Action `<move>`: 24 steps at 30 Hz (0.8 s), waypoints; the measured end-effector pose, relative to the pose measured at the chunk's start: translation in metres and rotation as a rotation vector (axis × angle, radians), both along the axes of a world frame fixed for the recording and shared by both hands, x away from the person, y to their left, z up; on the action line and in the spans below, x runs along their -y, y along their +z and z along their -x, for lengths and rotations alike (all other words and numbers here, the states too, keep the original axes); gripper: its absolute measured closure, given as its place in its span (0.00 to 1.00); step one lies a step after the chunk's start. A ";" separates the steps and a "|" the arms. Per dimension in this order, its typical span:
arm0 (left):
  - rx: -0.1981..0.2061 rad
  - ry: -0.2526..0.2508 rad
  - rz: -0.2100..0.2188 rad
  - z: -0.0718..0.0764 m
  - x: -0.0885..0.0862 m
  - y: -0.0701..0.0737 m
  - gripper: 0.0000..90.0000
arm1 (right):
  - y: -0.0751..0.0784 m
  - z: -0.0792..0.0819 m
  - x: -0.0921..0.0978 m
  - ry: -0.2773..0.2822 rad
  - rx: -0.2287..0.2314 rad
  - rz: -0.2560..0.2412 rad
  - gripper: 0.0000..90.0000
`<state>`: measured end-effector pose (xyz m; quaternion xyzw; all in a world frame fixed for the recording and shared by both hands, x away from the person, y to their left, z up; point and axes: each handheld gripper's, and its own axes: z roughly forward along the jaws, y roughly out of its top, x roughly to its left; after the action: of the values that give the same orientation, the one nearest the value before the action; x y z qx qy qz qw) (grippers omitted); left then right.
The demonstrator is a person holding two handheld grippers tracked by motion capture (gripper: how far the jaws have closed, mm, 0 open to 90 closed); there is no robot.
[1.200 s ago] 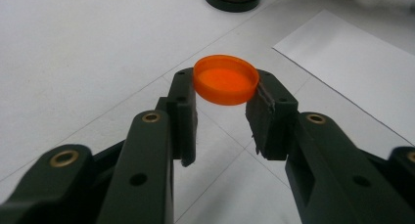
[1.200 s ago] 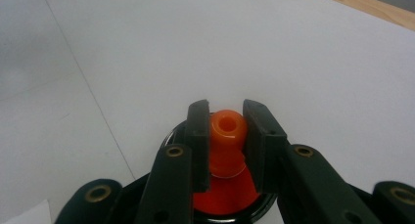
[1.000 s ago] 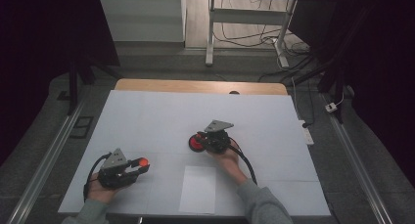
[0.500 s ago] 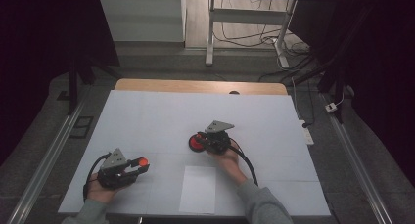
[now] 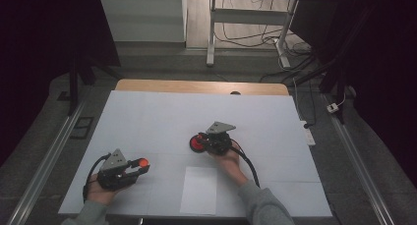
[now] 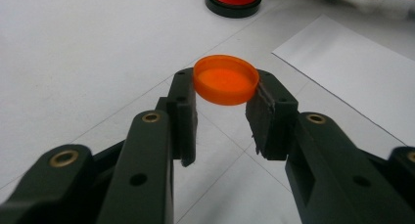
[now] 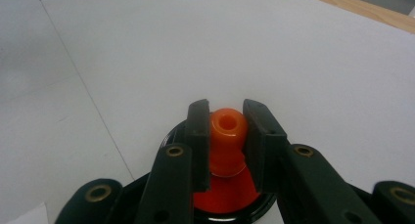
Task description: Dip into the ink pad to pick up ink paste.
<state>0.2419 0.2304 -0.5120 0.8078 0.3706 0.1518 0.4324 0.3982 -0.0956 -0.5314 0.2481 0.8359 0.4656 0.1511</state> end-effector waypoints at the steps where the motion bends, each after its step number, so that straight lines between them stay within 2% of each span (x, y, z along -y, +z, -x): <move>1: -0.001 0.001 -0.001 0.000 0.000 0.000 0.72 | 0.000 0.000 0.000 -0.001 -0.001 0.001 0.81; 5: 0.000 0.001 0.001 0.000 -0.001 0.000 0.72 | 0.002 -0.002 0.001 -0.003 -0.021 -0.005 0.81; 6: 0.000 0.001 0.002 0.000 -0.001 0.000 0.72 | 0.003 -0.002 0.003 -0.002 -0.018 -0.031 0.81; 8: 0.000 0.000 0.002 -0.001 0.000 0.000 0.72 | 0.012 0.000 0.006 -0.016 0.008 -0.083 0.81; 9: 0.000 0.000 0.001 -0.001 0.000 -0.001 0.72 | 0.017 0.001 0.008 -0.020 0.029 -0.090 0.81; 11: 0.000 -0.001 0.002 -0.001 -0.001 -0.001 0.72 | 0.022 0.002 0.010 -0.015 0.038 -0.105 0.81; 24: 0.001 0.004 0.004 -0.002 -0.002 -0.001 0.72 | 0.026 0.003 0.016 -0.006 0.011 -0.118 0.81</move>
<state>0.2439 0.2325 -0.5128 0.8060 0.3724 0.1524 0.4340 0.3952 -0.1119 -0.5051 0.2564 0.8054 0.5151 0.1424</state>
